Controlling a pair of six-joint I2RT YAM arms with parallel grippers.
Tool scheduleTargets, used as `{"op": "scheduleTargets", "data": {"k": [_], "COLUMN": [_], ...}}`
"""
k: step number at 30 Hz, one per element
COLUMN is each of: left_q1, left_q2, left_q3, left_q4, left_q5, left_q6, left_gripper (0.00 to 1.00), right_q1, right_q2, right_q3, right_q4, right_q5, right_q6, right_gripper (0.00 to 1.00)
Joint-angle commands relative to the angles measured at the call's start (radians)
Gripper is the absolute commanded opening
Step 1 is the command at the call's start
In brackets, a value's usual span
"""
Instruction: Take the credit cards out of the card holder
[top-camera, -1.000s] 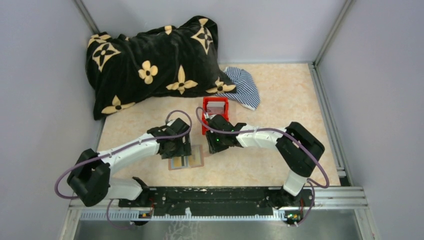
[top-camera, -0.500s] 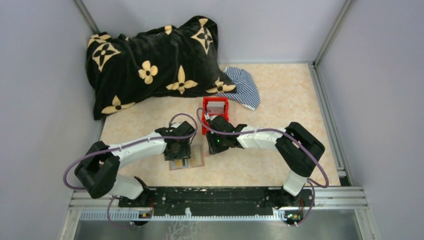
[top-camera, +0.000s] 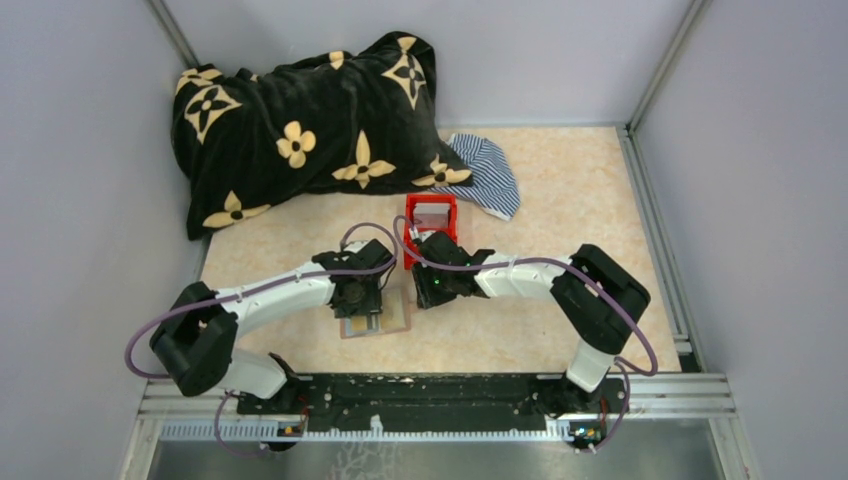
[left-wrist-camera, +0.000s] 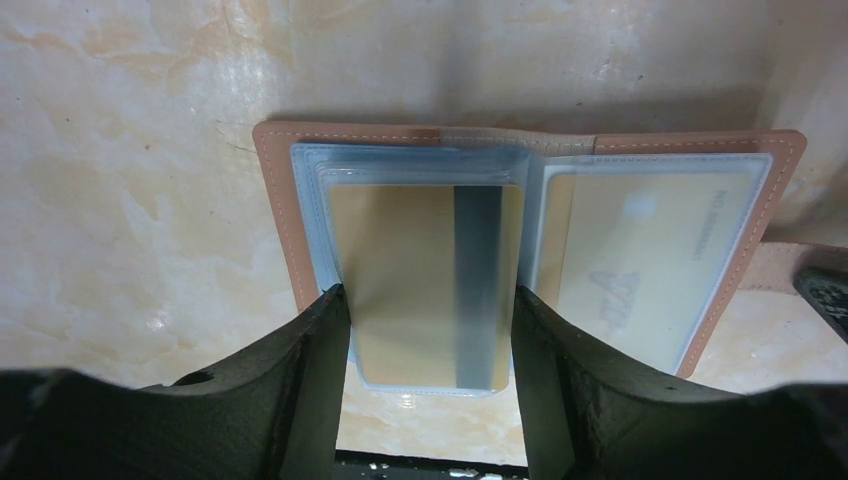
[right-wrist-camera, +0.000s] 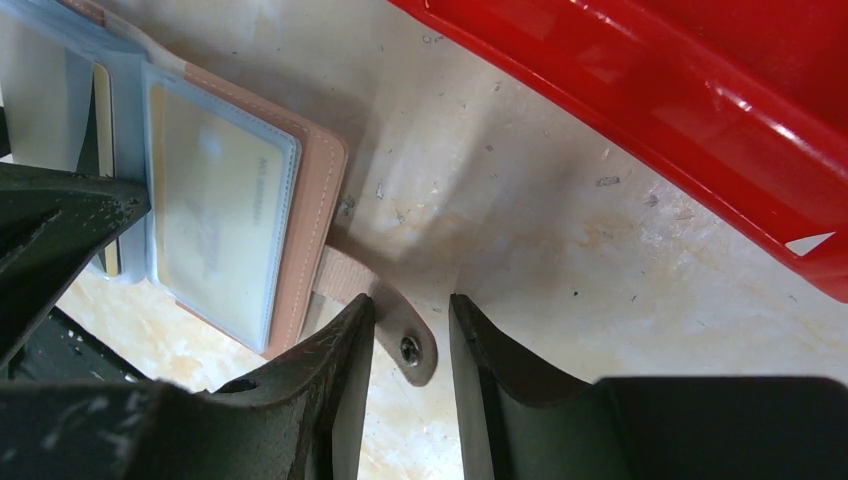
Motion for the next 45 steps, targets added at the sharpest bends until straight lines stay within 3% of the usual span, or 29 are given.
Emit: {"op": "scheduleTargets", "data": {"k": [1, 10, 18, 24, 26, 33, 45], "left_q1": [-0.012, -0.02, -0.021, -0.02, -0.021, -0.021, -0.022], "left_q2": [-0.015, -0.032, -0.035, -0.028, -0.024, -0.032, -0.024], "left_q3": [0.055, 0.089, 0.083, 0.047, 0.041, 0.045, 0.081], "left_q4": [-0.042, -0.089, -0.071, -0.003, 0.017, 0.041, 0.038], "left_q5": [-0.027, -0.046, -0.037, 0.004, 0.016, 0.036, 0.055], "left_q6": [-0.023, -0.022, -0.009, -0.003, 0.001, 0.009, 0.036], "left_gripper": [0.37, 0.33, 0.23, 0.15, 0.06, 0.01, 0.0], "right_q1": [-0.005, -0.006, -0.003, 0.032, 0.038, 0.049, 0.074], "right_q2": [-0.022, -0.031, -0.196, -0.314, -0.308, -0.233, -0.117], "right_q3": [-0.021, -0.032, -0.056, -0.079, -0.09, -0.158, -0.166], "right_q4": [0.019, 0.023, 0.008, 0.119, 0.179, 0.377, 0.469], "right_q5": [-0.008, 0.011, 0.049, -0.133, -0.225, -0.396, -0.398], "right_q6": [0.006, 0.011, 0.004, -0.008, 0.002, 0.065, 0.077], "right_gripper": [0.35, 0.35, 0.35, 0.35, 0.36, 0.37, 0.37]}}
